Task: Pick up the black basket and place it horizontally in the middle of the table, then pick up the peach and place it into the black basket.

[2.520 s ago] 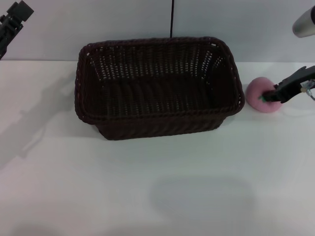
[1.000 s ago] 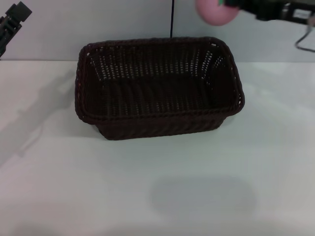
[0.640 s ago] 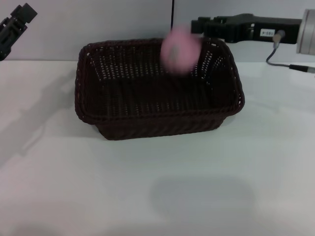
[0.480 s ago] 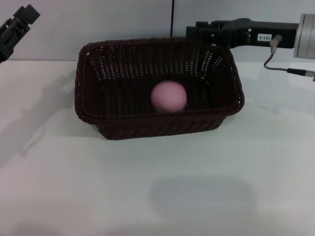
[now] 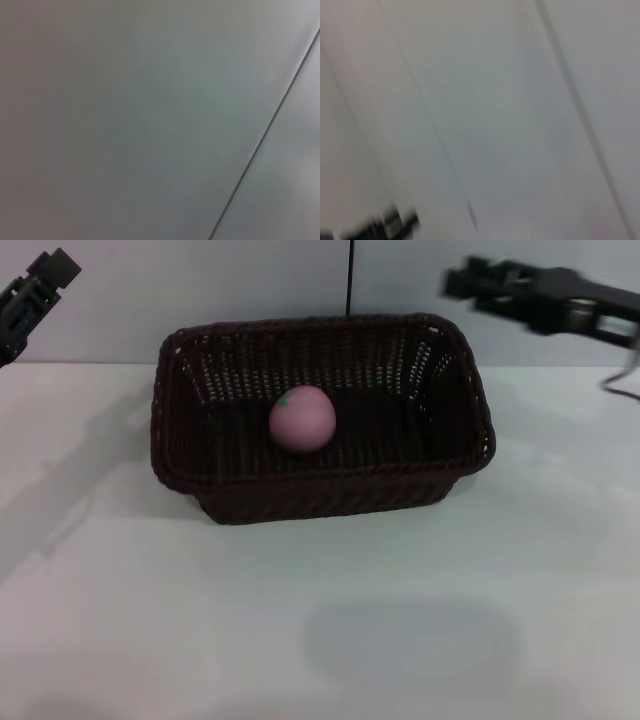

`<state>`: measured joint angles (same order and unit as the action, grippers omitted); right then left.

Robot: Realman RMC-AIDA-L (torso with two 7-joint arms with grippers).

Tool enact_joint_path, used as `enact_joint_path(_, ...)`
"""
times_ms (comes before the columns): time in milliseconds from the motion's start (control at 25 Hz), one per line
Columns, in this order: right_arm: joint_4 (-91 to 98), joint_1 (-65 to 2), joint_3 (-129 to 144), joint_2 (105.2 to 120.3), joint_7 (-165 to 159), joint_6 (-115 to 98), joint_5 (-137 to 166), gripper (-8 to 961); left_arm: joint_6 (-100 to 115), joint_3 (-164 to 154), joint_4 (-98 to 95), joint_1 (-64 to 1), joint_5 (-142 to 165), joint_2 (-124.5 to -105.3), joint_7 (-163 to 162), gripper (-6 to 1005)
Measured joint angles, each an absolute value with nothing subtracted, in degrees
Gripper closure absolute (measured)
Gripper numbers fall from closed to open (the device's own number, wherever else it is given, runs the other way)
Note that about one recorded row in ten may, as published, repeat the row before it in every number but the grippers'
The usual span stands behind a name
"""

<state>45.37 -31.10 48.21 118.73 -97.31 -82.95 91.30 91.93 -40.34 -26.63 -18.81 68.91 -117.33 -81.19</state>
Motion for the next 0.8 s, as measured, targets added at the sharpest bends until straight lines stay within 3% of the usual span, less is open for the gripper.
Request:
enact_joint_path(280, 37.7, -19.6, 43.3, 118.74, -78.2, -91.2, 67.8, 336, 92.1, -40.4, -26.6, -18.4, 69.0, -117.64, -81.1, 518)
enact_joint_path(800, 18.3, -16.7, 21.7, 118.83, -59.2, -93.8, 59.3, 335, 98.1, -34.5, -17.0, -18.1, 62.1, -118.07, -64.9, 518)
